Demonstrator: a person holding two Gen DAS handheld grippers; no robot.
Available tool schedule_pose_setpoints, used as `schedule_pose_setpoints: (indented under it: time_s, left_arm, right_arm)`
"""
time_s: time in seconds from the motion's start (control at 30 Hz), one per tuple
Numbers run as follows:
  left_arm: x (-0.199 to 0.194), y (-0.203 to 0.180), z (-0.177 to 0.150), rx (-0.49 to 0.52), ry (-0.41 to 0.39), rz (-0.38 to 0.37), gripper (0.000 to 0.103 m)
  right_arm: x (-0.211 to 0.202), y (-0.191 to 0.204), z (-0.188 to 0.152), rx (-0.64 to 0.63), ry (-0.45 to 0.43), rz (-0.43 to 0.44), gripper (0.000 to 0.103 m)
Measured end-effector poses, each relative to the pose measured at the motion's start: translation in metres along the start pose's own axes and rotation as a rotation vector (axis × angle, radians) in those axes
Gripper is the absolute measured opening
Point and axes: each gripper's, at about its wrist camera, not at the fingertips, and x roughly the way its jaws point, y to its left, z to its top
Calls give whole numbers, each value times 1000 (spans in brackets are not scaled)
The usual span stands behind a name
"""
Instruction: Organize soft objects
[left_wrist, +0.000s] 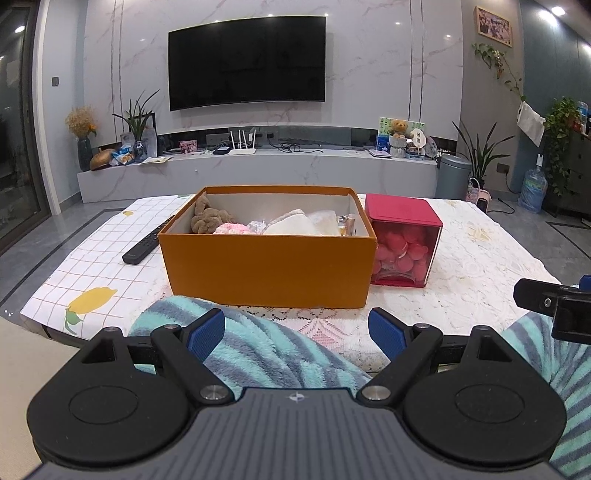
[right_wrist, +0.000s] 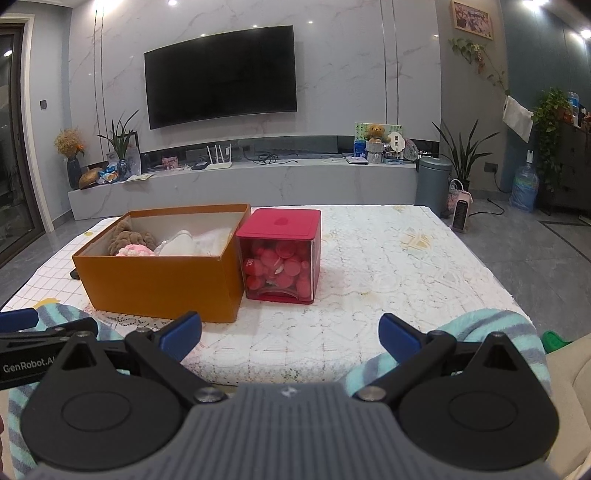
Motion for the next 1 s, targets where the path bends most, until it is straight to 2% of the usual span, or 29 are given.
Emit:
schedule_pose_setpoints:
  time_s: [1.0]
  left_arm:
    - [-1, -2, 1, 8, 2, -3, 102]
  right_arm:
    - [0, -2, -3, 4, 16, 3, 100]
